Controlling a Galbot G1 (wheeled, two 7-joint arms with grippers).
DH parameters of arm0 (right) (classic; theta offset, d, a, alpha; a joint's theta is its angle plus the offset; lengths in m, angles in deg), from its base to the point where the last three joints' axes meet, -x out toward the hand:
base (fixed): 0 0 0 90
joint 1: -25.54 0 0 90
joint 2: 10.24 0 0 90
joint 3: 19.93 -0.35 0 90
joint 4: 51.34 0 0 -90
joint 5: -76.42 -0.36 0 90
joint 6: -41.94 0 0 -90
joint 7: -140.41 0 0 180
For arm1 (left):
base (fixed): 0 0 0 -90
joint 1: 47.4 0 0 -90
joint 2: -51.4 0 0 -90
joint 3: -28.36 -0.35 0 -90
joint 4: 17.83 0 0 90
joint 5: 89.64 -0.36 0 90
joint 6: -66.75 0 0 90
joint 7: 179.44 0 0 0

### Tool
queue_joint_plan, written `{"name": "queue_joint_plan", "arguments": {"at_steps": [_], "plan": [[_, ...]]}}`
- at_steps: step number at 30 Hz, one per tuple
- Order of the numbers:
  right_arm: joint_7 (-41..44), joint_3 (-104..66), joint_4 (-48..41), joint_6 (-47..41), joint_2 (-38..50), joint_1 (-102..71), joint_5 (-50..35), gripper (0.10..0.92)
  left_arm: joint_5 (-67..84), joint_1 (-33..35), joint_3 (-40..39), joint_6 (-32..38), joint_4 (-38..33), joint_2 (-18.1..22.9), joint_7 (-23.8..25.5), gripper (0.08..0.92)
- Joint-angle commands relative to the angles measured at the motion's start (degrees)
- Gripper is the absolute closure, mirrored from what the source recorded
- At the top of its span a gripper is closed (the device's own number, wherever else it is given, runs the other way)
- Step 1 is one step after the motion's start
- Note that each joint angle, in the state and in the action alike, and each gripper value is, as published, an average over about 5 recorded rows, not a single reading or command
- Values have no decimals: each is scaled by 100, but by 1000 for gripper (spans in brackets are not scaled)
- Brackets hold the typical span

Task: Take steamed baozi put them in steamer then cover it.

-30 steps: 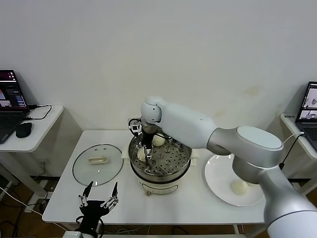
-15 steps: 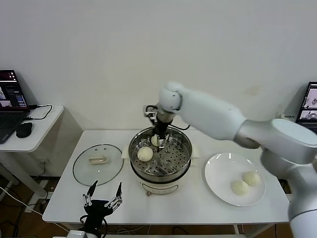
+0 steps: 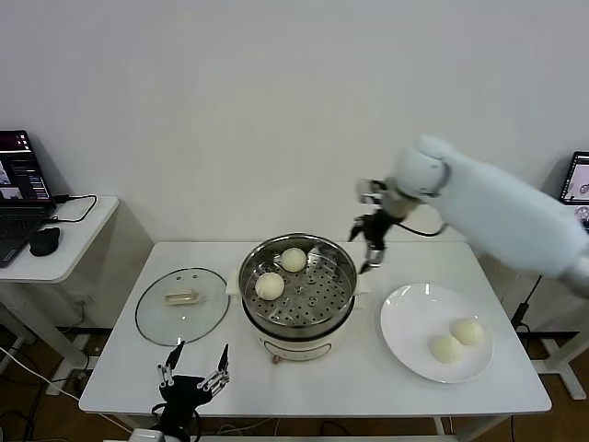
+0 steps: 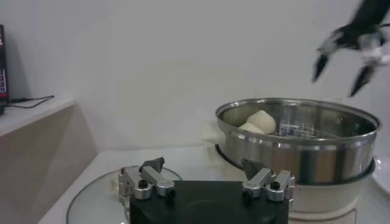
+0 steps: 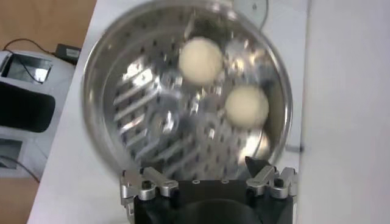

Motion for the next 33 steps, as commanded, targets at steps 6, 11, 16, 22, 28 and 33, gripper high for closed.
{"name": "queue_joint_plan", "arguments": {"at_steps": [6,11,16,22,28,33], "plan": [[-150,-1572,370,598,1517,-2290,1395,203,39,-4,133,28,88,34,-31,177],[-181,-1891,4,799,1252,-2824,1884,203,130,9,361,45,142,-4,-45,177],[-181,-1972,-320,1120,993,-3034,2081,203,163,1,477,57,249,-43,-46,177],[-134,-2030,-363,1155,854,-3264,2230,203,153,-7,455,56,301,-38,-33,177],[-77,-2105,-310,1104,893,-3418,2305,203,130,-6,431,52,297,-43,-21,177],[-65,-2152,-262,1099,913,-3510,2314,203,127,32,442,51,268,-53,-13,177]]}}
